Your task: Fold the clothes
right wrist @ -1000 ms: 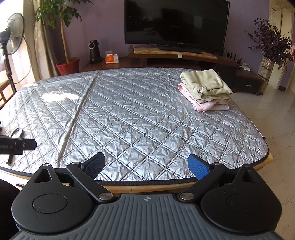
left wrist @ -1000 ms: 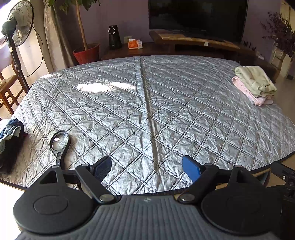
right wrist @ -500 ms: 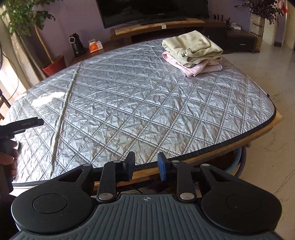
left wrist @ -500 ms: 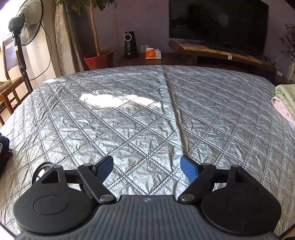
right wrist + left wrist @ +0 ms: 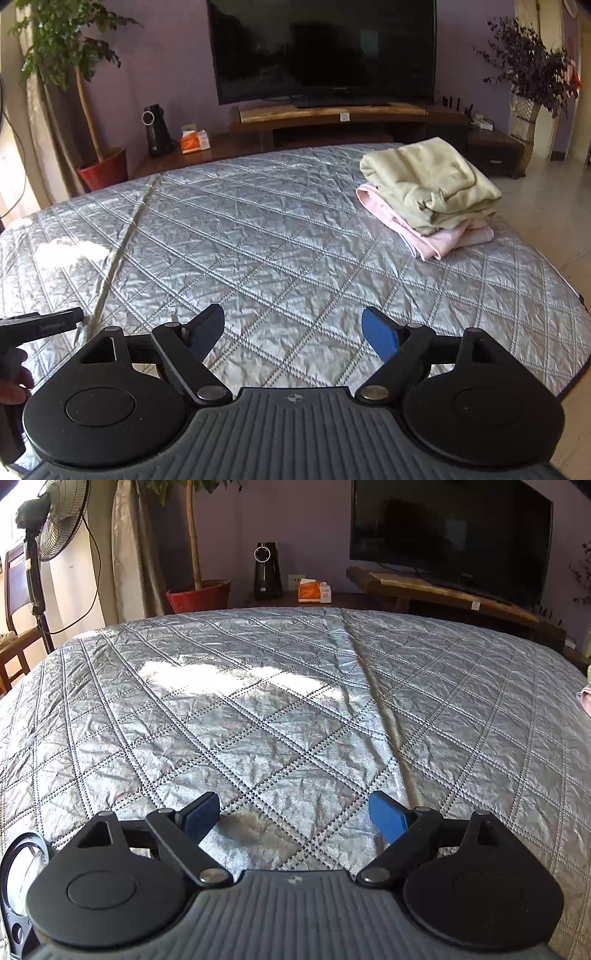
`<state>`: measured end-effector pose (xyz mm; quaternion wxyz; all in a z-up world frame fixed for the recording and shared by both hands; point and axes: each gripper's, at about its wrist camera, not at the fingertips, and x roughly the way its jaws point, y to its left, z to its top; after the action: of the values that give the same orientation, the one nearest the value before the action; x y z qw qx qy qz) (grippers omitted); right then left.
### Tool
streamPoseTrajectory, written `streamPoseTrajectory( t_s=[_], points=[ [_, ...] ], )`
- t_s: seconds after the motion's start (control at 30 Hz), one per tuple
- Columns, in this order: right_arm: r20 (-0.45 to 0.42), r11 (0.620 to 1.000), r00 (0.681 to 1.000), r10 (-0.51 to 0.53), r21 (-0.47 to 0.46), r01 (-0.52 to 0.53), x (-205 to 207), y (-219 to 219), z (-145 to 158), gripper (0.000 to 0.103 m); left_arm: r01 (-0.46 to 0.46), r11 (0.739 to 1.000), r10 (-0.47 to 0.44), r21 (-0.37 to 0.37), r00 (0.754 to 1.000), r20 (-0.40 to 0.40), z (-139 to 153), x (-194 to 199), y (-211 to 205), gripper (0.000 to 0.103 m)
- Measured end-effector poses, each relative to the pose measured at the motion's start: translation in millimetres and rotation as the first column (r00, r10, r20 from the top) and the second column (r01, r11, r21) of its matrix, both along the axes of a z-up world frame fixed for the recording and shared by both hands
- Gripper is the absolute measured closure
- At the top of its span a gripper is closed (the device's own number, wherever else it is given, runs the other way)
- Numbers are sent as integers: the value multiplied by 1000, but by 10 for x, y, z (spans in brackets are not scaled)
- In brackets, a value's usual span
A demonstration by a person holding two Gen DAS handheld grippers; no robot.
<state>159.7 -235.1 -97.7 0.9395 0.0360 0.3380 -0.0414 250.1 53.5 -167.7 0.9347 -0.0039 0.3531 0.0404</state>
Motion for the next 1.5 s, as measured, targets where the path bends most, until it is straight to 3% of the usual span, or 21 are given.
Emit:
streamPoseTrajectory(
  t_s=[0.13,0.3,0.5,0.57,0.63,1.5],
  points=[
    [42,996,997,63,-65,-60,441,202,-304,18,5,1000,-5,-5,1000,22,-56,71,-3,2],
    [116,998,993,37,-62,-30,728,340,-509,17,18,1000,-18,-11,1000,20,-55,110,-16,1],
    [49,1000,999,-10,-8,11,931,295,-676,16,15,1000,-15,1,1000,18,-53,106,-18,0],
    [26,1000,999,-25,9,25,999,280,-732,1,8,1000,-8,10,1000,17,-49,89,-24,0],
    [2,999,999,-40,26,40,1067,265,-787,0,3,1000,-4,25,1000,19,-43,35,-20,0],
    [-18,999,999,-34,-22,33,1109,325,-791,0,-15,1000,15,0,1000,17,-45,153,-10,0]
  ],
)
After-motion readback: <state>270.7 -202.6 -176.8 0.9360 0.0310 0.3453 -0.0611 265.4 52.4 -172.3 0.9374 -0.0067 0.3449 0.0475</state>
